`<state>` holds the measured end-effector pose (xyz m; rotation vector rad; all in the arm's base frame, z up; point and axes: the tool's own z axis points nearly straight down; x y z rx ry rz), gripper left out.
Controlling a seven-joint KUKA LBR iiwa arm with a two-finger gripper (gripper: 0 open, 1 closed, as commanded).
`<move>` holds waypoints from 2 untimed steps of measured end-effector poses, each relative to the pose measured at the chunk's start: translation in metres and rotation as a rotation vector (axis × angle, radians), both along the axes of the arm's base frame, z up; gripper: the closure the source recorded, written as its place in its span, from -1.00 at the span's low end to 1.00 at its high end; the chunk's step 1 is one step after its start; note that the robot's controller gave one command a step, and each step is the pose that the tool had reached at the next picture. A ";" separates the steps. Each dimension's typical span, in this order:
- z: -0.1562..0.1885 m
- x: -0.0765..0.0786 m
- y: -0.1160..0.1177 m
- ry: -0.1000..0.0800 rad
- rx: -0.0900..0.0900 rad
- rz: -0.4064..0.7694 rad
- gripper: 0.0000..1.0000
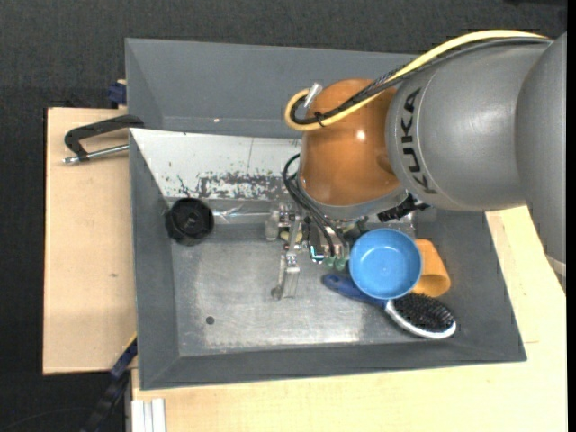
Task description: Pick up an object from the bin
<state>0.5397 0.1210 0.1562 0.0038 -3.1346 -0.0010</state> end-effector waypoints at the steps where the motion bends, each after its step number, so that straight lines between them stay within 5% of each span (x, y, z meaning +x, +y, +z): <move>1: -0.089 0.051 -0.072 -0.007 -0.002 -0.170 -1.00; 2: -0.054 0.062 -0.078 -0.015 0.000 -0.012 -1.00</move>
Offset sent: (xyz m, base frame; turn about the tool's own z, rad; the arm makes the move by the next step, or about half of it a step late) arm 0.0501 -0.0697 -0.0862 0.1668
